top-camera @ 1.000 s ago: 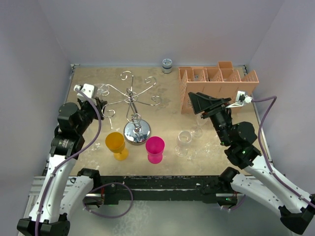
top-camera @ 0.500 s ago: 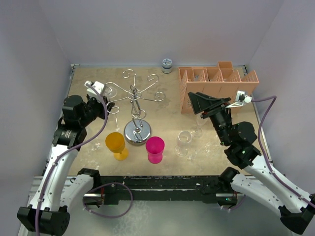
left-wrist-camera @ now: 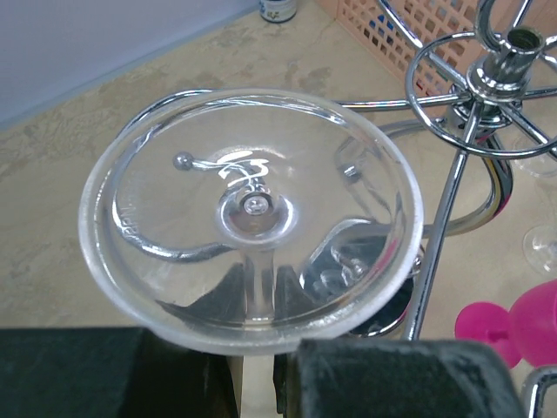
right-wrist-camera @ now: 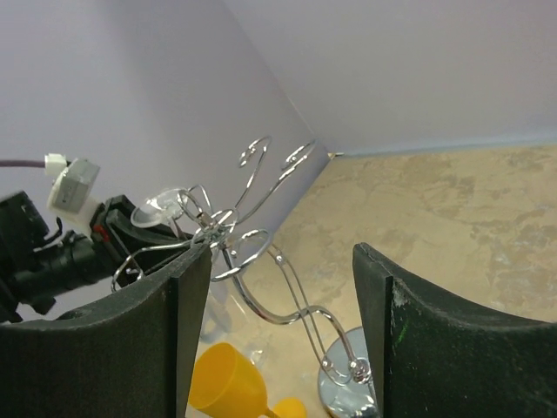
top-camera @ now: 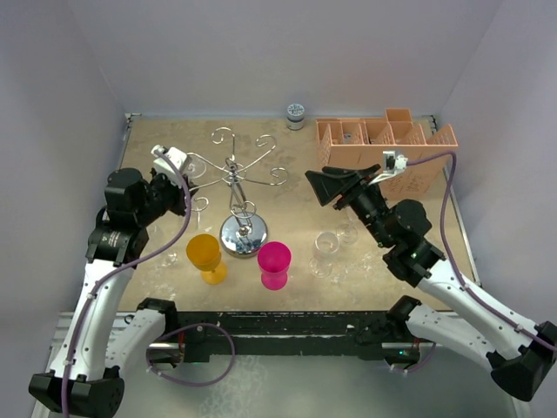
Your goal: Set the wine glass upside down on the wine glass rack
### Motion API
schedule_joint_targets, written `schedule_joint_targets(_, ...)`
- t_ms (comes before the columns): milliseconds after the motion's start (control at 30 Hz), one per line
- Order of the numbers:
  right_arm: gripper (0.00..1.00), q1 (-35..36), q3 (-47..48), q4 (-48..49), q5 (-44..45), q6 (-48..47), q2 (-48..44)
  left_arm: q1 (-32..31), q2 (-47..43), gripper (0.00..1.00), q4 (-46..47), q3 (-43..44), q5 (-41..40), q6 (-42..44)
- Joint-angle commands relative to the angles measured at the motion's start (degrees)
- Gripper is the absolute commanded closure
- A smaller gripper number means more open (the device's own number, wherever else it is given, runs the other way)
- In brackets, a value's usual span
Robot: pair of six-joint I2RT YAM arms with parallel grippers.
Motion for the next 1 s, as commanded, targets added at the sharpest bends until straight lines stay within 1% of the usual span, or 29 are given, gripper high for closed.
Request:
schedule_joint_targets(0, 0.31, 0.26, 3.50, 1.87, -5.34, -2.57, 0.68, 0.62, 0.98, 1.00, -4.89, 5.33, 1.76, 8.22)
schedule_joint_targets(100, 0.31, 0.19, 3.91, 2.08, -6.68, -2.93, 1.01, 1.01, 2.42, 1.00, -7.20, 7.28, 5.99, 10.59)
schedule_joint_targets(233, 0.30, 0.25, 4.48, 2.15, -8.36, -3.70, 1.46, 1.48, 2.73, 1.00, -7.92, 8.18, 8.10, 12.20)
schedule_joint_targets(500, 0.29, 0.26, 5.41, 1.92, -12.48, -4.71, 3.52, 2.25, 5.14, 1.00, -8.44, 9.21, 10.61, 12.63)
schedule_joint_targets(667, 0.29, 0.26, 5.75, 2.02, -13.46, -4.76, 4.45, 2.31, 7.24, 1.00, -9.82, 9.85, 10.69, 12.76)
schedule_joint_targets(767, 0.29, 0.25, 5.82, 1.97, -13.56, -4.66, 4.80, 2.39, 7.20, 1.00, -7.65, 9.36, 9.17, 10.44)
schedule_joint_targets(967, 0.29, 0.21, 5.84, 2.31, -14.09, -4.46, 5.22, 2.39, 4.05, 1.00, 0.92, 5.92, 6.30, 2.42)
